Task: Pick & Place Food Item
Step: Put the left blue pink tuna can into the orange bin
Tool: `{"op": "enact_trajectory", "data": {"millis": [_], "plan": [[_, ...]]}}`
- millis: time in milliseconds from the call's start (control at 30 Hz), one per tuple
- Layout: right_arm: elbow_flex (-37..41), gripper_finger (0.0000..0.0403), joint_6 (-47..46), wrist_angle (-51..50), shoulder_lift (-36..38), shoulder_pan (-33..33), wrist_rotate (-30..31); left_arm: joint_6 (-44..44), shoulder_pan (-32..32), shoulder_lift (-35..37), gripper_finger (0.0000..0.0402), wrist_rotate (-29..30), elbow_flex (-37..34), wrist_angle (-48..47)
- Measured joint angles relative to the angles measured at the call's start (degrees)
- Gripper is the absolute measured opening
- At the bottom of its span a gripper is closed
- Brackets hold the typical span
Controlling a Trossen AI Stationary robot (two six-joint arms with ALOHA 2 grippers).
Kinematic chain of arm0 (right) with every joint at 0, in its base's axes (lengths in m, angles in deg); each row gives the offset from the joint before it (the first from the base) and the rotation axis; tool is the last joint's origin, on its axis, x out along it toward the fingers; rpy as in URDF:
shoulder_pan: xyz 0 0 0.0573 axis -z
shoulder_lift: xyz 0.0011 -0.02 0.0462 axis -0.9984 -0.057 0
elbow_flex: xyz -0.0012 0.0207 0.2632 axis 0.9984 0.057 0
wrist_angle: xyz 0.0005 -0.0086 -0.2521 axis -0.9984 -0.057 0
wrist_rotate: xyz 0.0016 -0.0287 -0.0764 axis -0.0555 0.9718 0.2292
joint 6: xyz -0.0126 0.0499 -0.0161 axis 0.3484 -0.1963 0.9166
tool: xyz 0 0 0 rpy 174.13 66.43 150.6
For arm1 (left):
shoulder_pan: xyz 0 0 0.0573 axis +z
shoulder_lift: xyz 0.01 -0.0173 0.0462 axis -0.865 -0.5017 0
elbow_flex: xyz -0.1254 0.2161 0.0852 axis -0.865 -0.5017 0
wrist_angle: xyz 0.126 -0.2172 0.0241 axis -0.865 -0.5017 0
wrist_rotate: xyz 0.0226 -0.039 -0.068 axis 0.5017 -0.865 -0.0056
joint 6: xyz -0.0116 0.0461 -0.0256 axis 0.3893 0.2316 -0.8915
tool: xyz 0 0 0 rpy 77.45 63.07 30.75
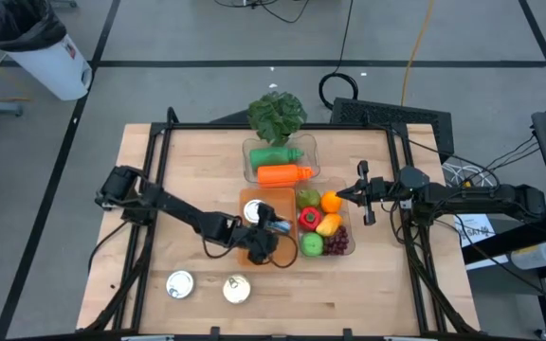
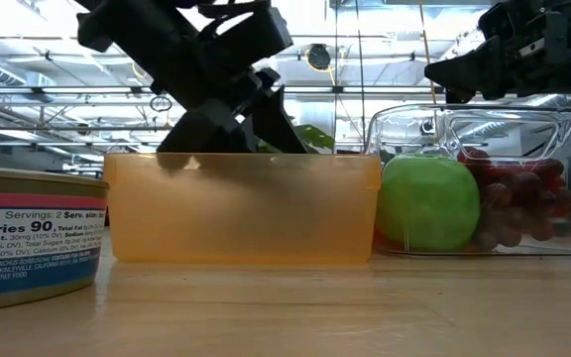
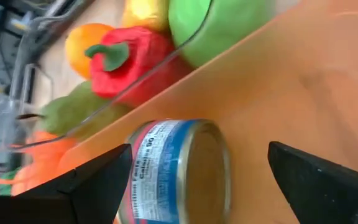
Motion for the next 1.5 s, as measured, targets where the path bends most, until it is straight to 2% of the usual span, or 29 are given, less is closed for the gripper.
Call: {"op": "enact_trajectory", "data": {"millis": [100, 200, 267, 333, 433, 500, 633, 767, 967, 1300, 1500], "plan": [[-0.01, 0.0, 0.01, 0.0, 0.0, 0.02, 0.0, -0.08, 1.6, 0.07, 0.039, -0.28, 0.0, 0.03], [0.0, 0.0, 0.01, 0.01, 0.02, 0.01, 0.0, 1.6, 3.2, 2.47, 0.039, 1.56, -0.09, -0.5], [0.0, 0.0, 0.02, 0.01, 0.0, 0.0, 0.0, 1.62, 4.46, 4.81, 0.039, 0.82, -0.02, -0.65], [0.0, 0.0, 0.0, -0.02, 0.0, 0.02, 0.0, -0.03, 6.34, 7.01, 0.039, -4.71, -0.02, -1.37], [0.0, 0.0, 0.02, -0.01, 0.01, 0.01, 0.0, -6.77, 10.44, 9.2, 0.039, -18.8, -0.02, -3.04], [0.0, 0.0, 0.01, -0.04, 0.0, 0.0, -0.02, -12.21, 13.38, 9.44, 0.039, -26.0, 0.02, -2.94], [0.0, 0.0, 0.01, -0.04, 0.0, 0.01, -0.02, -19.38, 17.71, 8.72, 0.039, -33.11, 0.0, -5.02], [0.0, 0.0, 0.01, -0.02, 0.0, 0.01, 0.0, -22.41, 19.23, 7.85, 0.039, -34.87, 0.0, -5.54], [0.0, 0.0, 0.0, 0.0, 0.0, 0.0, 0.0, -23.75, 18.08, 6.99, 0.039, -40.06, 0.02, -5.21], [0.0, 0.0, 0.01, 0.09, 0.0, 0.02, -0.02, -25.76, 16.79, 3.76, 0.039, -41.12, 0.0, -5.15], [0.0, 0.0, 0.02, 0.0, 0.0, 0.01, -0.02, -27.0, 16.83, 4.34, 0.039, -48.06, 0.0, -4.25]]}}
